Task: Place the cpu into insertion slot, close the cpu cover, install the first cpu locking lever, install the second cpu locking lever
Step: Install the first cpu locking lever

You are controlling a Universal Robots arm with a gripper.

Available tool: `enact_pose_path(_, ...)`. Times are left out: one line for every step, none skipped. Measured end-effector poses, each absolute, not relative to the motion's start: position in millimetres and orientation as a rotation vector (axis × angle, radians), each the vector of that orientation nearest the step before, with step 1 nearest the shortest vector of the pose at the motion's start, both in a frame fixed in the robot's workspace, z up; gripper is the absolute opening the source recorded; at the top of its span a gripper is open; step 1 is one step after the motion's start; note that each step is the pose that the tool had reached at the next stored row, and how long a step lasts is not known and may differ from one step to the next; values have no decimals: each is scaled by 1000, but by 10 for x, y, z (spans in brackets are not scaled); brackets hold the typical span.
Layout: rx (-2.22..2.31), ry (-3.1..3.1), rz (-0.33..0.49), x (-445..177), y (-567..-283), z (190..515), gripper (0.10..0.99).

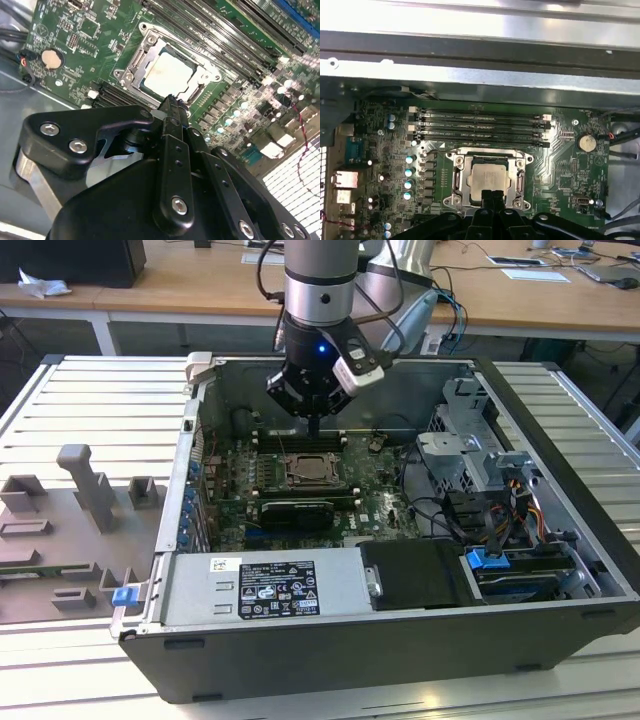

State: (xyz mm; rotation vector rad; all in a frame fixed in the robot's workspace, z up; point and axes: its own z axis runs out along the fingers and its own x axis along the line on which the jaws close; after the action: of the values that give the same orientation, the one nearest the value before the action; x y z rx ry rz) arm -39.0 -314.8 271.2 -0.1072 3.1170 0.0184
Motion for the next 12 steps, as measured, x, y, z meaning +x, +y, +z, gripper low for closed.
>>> enact_pose_path(-145, 3116, 19, -390, -3148, 2712, 106)
enact_pose_path(-159, 3115, 19, -390, -3148, 2712, 106)
enact_pose_path(-175, 3114, 19, -390, -3148, 2713, 106)
enact_pose_path(-190, 3113, 19, -390, -3148, 2712, 106)
enact_pose_path(-205, 3112, 20, -390, -3148, 2712, 106)
enact_pose_path(-230, 3111, 20, -390, -3148, 2712, 106)
enact_pose_path(-259, 3109, 20, -390, -3148, 2713, 106)
enact_pose_path(-283, 3107, 20, -389, -3148, 2712, 106)
enact_pose_path(-304, 3105, 21, -389, -3148, 2713, 106)
enact_pose_path(-318, 3103, 21, -390, -3148, 2713, 106)
enact_pose_path(-335, 3102, 21, -390, -3148, 2712, 106)
enact_pose_path(-348, 3100, 21, -390, -3148, 2712, 106)
